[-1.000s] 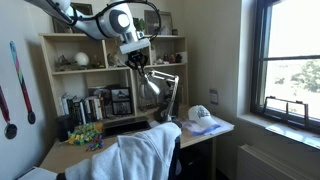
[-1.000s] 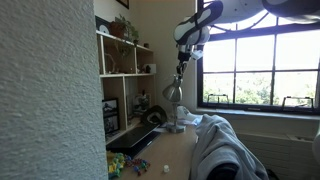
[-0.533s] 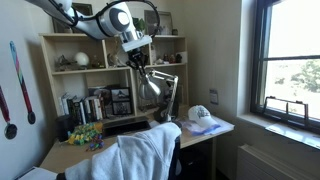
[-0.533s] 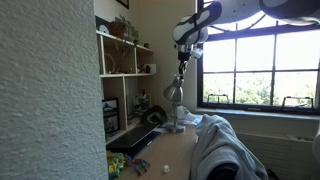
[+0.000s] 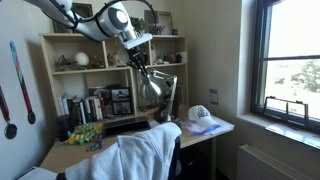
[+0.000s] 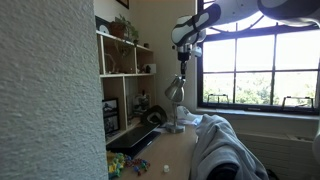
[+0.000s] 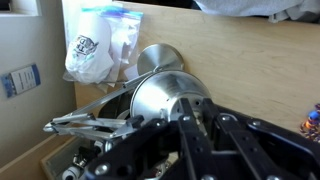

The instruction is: Twist the knob on the lamp.

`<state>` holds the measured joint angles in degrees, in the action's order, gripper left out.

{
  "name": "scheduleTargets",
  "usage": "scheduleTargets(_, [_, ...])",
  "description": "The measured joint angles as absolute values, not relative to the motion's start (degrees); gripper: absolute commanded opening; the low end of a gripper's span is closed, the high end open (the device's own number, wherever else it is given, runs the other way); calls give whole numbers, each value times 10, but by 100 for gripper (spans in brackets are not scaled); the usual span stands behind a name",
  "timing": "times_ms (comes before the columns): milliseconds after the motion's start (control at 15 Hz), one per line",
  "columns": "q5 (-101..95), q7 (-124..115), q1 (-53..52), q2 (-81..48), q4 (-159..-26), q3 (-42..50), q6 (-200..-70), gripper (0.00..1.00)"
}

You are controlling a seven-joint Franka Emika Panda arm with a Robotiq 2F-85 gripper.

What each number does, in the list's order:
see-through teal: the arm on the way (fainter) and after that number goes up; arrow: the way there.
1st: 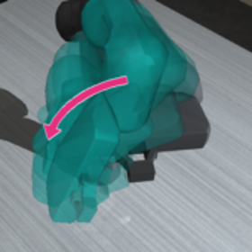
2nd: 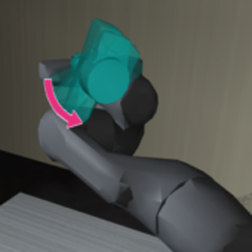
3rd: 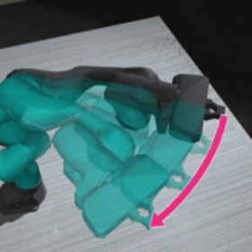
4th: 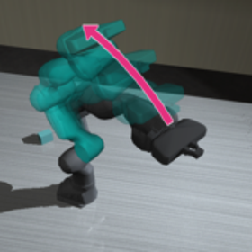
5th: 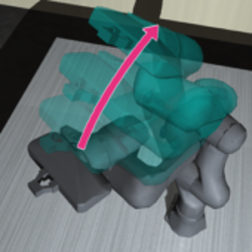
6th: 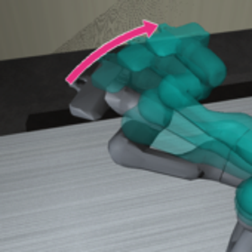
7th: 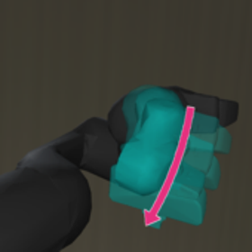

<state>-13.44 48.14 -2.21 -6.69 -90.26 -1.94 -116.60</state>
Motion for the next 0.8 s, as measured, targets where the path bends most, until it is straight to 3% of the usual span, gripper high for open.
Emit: scheduleTargets(800, [-95, 631, -20, -67, -891, -23, -1130, 6])
